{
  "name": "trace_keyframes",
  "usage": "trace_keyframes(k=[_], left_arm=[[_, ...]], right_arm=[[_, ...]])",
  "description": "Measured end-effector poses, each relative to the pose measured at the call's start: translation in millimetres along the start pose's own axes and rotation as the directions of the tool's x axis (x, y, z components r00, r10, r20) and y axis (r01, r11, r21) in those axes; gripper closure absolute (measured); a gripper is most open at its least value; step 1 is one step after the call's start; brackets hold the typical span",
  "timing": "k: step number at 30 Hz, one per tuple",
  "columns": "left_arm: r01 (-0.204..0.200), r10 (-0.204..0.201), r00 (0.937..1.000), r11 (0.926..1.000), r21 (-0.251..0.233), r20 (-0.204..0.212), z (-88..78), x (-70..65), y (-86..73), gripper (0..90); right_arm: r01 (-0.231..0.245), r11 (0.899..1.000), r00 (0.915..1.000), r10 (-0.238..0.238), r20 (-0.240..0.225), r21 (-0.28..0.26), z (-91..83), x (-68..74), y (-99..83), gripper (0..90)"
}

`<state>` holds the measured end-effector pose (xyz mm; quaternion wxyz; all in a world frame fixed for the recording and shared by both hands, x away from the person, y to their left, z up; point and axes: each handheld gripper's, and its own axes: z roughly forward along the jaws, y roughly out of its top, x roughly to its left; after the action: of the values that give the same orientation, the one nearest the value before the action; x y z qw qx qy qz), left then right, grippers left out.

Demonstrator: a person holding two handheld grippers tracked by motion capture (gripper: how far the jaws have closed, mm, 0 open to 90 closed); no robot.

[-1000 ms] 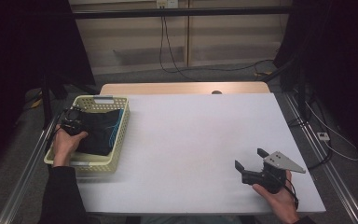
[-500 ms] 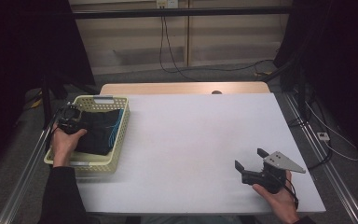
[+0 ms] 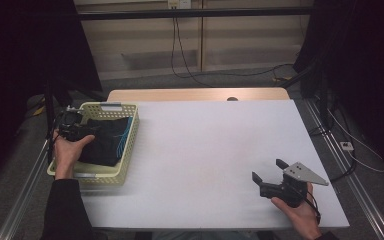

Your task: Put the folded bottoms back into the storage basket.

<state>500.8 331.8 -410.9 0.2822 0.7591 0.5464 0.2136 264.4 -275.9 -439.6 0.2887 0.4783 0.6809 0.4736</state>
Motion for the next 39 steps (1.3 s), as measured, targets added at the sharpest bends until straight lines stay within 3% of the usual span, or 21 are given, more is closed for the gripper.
trace_keyframes(k=[6, 8, 9, 10, 11, 18, 22, 23, 24, 27, 30, 34, 35, 37, 39], left_arm=[[-0.003, 0.003, 1.0000, 0.9980, -0.064, -0.003, -8.1, -0.6, 2.3, 20.2], [-0.013, 0.014, 0.9998, 0.9932, -0.115, 0.012, -13.8, 0.2, 3.9, 13.0], [-0.013, 0.014, 0.9998, 0.9932, -0.115, 0.012, -13.8, 0.2, 3.9, 10.0], [-0.006, 0.009, 0.9998, 0.9884, -0.152, 0.016, -17.2, 1.7, 4.3, 8.0], [-0.006, 0.009, 0.9998, 0.9884, -0.152, 0.016, -17.2, 1.7, 4.3, 6.6], [0.013, -0.010, 0.9999, 0.9755, -0.220, 0.014, -30.8, 5.6, 4.2, 5.4], [0.036, -0.012, 0.9960, 0.9618, -0.271, 0.088, -41.2, 8.2, 3.7, 5.3], [0.041, -0.018, 0.9967, 0.9539, -0.297, 0.079, -46.2, 8.8, 4.0, 5.3], [0.041, -0.018, 0.9967, 0.9539, -0.297, 0.079, -46.2, 8.8, 4.0, 5.2], [0.034, -0.009, 0.9970, 0.9421, -0.334, 0.077, -54.7, 8.8, 5.3, 4.9], [0.037, -0.011, 0.9970, 0.9383, -0.344, 0.077, -58.6, 7.8, 5.7, 5.1], [0.063, -0.024, 0.9919, 0.9455, -0.320, 0.125, -66.7, 2.3, 1.4, 7.0], [0.051, -0.018, 0.9939, 0.9488, -0.312, 0.109, -69.1, 0.9, 0.8, 7.1], [-0.010, 0.023, 0.9989, 0.9512, -0.308, 0.041, -74.2, -2.2, -1.7, 7.1], [-0.051, 0.046, 0.9987, 0.9534, -0.298, -0.025, -76.4, -3.1, -3.8, 7.1]], right_arm=[[-0.006, 1.000, 1.0000, 0.006, -0.003, -0.001, -1.4, -0.7, -0.4, 5.6], [-0.010, 1.000, 0.9999, 0.010, -0.002, -0.002, -1.7, -1.5, -0.6, 5.6], [-0.010, 1.000, 0.9999, 0.010, -0.002, -0.002, -1.7, -1.5, -0.6, 5.6], [-0.012, 1.000, 0.9999, 0.012, -0.002, 0.001, -1.4, -1.3, -0.6, 5.6], [-0.012, 1.000, 0.9999, 0.012, -0.002, 0.001, -1.4, -1.3, -0.6, 5.6], [-0.007, 1.000, 1.0000, 0.007, 0.000, 0.000, -0.3, -1.2, -0.4, 5.6], [-0.007, 1.000, 1.0000, 0.007, 0.003, 0.001, -0.1, -1.1, -0.4, 5.6], [-0.006, 1.000, 1.0000, 0.006, 0.005, 0.002, 0.4, -0.9, -0.2, 5.6], [-0.006, 1.000, 1.0000, 0.006, 0.005, 0.002, 0.4, -0.9, -0.2, 5.6], [-0.009, 1.000, 0.9999, 0.009, 0.006, 0.002, 0.9, -1.5, 0.1, 5.6], [-0.009, 1.000, 0.9999, 0.009, 0.007, 0.002, 0.7, -1.3, 0.1, 5.6], [-0.006, 1.000, 0.9999, 0.006, 0.008, 0.002, 0.2, -0.7, 0.1, 5.6], [-0.010, 1.000, 0.9999, 0.010, 0.007, 0.001, 0.0, -1.0, 0.2, 5.6], [-0.014, 1.000, 0.9999, 0.014, 0.009, 0.001, 0.4, -1.9, 0.1, 5.6], [-0.013, 1.000, 0.9999, 0.013, 0.011, 0.000, 0.1, -2.3, 0.2, 5.5]])
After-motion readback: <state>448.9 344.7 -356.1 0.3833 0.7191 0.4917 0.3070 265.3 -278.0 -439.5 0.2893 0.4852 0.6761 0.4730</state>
